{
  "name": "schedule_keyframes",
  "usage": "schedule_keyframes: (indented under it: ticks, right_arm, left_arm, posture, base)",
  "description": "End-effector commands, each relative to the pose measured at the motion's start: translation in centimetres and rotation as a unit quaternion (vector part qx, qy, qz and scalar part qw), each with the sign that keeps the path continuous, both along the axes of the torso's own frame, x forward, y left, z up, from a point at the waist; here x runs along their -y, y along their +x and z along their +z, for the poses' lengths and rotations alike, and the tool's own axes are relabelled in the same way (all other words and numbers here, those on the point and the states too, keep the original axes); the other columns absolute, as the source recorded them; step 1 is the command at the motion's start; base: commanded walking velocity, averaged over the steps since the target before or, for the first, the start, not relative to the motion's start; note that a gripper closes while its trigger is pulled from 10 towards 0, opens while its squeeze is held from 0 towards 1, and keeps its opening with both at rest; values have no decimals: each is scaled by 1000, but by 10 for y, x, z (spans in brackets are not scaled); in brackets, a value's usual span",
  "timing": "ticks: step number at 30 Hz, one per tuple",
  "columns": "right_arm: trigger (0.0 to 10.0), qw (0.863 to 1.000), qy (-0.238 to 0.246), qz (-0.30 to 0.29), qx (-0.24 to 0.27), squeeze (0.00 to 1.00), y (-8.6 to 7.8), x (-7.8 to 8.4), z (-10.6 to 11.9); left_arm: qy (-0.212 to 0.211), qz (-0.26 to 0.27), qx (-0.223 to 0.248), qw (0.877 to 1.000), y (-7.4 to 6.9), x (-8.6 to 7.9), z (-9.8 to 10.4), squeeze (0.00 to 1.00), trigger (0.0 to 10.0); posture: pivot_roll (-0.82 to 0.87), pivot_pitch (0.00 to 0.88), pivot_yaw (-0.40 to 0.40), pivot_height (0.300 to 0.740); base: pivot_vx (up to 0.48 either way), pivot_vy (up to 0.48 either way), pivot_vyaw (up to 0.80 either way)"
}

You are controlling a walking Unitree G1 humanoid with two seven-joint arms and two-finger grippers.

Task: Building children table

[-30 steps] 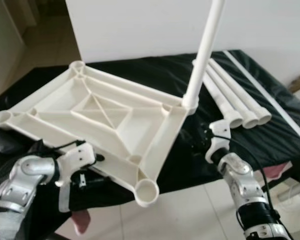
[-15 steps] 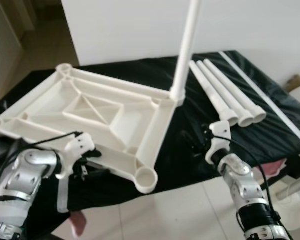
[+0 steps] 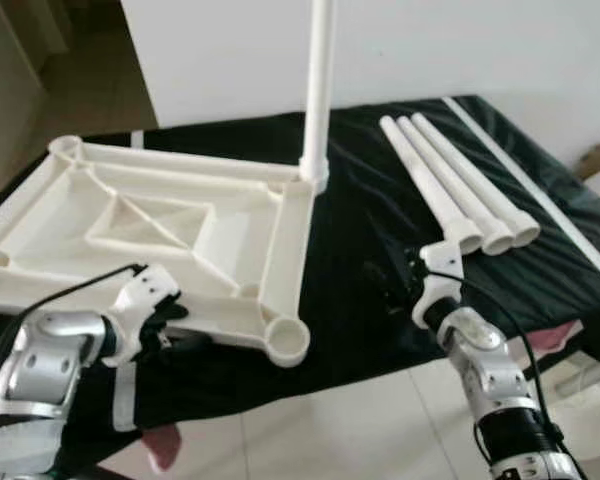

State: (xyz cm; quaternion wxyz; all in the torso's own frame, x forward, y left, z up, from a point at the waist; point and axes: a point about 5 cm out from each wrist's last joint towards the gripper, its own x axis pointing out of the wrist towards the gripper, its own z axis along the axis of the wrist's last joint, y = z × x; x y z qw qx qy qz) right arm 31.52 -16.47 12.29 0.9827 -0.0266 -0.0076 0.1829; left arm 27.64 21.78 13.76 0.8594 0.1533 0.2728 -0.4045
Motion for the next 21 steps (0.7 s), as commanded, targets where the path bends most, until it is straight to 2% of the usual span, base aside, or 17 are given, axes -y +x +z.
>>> schedule_keyframes:
  ticks: [1,7,12,17,18,19,20,21]
  right_arm:
    - [10000,1000,3,-2,-5,0,2,-2,0]
    - [10000,1000,9,-13,-2,0,3,-2,1]
    - [10000,1000,12,-20,-1,0,2,-1,2]
    - [10000,1000,15,-25,1,0,2,0,2]
    - [10000,999,15,-28,2,0,2,1,2]
    - [10000,999,15,-28,2,0,2,1,2]
    - [10000,999,16,-32,4,0,3,2,3]
    - [10000,999,16,-32,4,0,3,2,3]
  left_arm:
    - [85,229,64,968,9,-14,-17,0,10000]
    - [61,264,79,959,16,5,-13,0,10000]
    - [60,277,88,955,17,16,-8,0,10000]
    - [52,265,104,957,19,24,-2,0,10000]
    - [39,241,117,963,19,30,4,0,10000]
    - [39,241,117,963,19,30,4,0,10000]
    - [22,211,133,968,18,35,9,0,10000]
    - [22,211,133,968,18,35,9,0,10000]
  posture:
    - [74,88,-42,740]
    - [71,90,-35,740]
    - [67,91,-28,740]
    - [65,91,-24,740]
    - [64,90,-22,740]
    - [64,90,-22,740]
    - [65,88,-22,740]
    - [65,88,-22,740]
  base:
    - [0,0,0]
    - [0,0,0]
    - [0,0,0]
    - [0,0,0]
    - [0,0,0]
    - [0,0,0]
    - [0,0,0]
    - [0,0,0]
